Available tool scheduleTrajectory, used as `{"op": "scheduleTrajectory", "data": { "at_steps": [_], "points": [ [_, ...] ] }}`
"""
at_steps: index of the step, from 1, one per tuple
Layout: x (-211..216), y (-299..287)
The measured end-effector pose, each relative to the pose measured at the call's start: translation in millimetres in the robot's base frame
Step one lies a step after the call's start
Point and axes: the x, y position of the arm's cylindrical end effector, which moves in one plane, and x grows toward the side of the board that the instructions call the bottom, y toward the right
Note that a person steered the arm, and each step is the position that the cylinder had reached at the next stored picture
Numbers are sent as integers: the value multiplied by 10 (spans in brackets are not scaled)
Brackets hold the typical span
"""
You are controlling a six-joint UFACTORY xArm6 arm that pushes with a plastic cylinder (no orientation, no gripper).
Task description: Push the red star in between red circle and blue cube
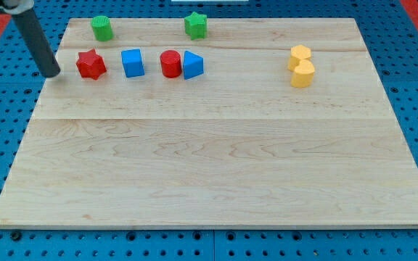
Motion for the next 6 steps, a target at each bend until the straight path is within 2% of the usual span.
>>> {"op": "scheduleTrajectory", "data": {
  "at_steps": [1,2,3,4,5,6],
  "points": [
    [-153,669],
    [-523,662],
    [-437,516],
    [-588,762],
    [-594,395],
    [-839,402]
  ]
}}
